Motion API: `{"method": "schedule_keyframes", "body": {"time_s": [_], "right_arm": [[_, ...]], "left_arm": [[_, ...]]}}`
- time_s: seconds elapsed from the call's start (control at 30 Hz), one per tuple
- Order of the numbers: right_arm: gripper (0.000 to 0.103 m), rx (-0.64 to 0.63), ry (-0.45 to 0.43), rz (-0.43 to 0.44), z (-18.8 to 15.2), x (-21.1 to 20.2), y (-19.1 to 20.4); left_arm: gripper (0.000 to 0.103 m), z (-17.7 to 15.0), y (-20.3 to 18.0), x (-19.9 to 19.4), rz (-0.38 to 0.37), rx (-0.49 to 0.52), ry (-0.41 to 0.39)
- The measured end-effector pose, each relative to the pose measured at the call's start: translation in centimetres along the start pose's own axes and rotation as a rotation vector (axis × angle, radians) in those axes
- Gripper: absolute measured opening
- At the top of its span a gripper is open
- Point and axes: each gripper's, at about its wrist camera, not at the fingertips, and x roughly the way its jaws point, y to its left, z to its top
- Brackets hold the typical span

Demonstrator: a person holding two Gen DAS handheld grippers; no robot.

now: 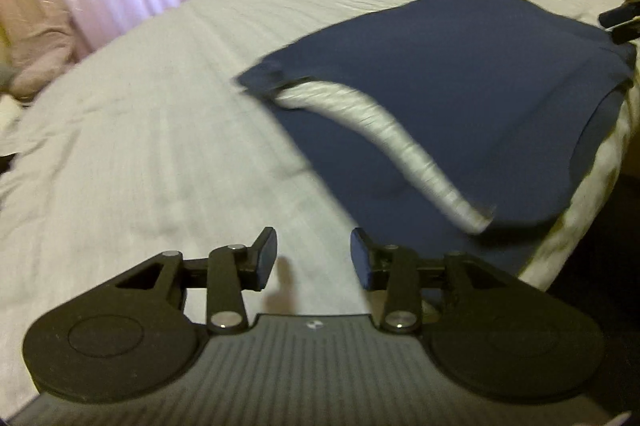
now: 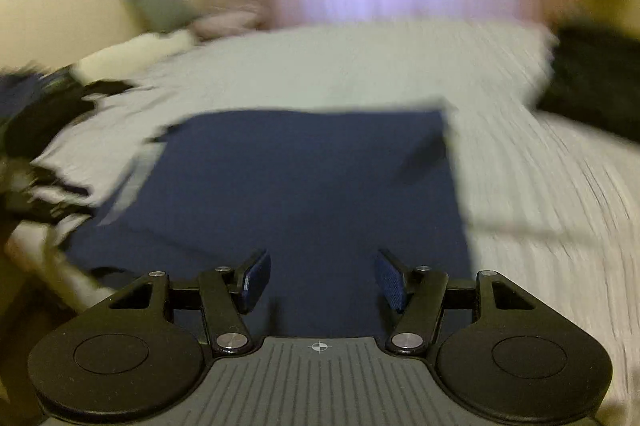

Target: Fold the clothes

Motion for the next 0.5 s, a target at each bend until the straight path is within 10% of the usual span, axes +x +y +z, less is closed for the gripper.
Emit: {"method": "schedule_keyframes", "body": {"time_s": [0.1, 0.5], "right_arm": [[0.081, -0.188, -0.017, 0.085, 0.2, 1.0, 6.5], [0.081, -0.748, 0.008, 0.140, -3.8, 12.3, 23.8]], "left_arm": [[0.042, -1.5, 0.8, -1.6, 0.042, 0.029, -0.011], [0.070, -5.5, -0.9, -3.6, 0.089, 0.332, -0.071]]}}
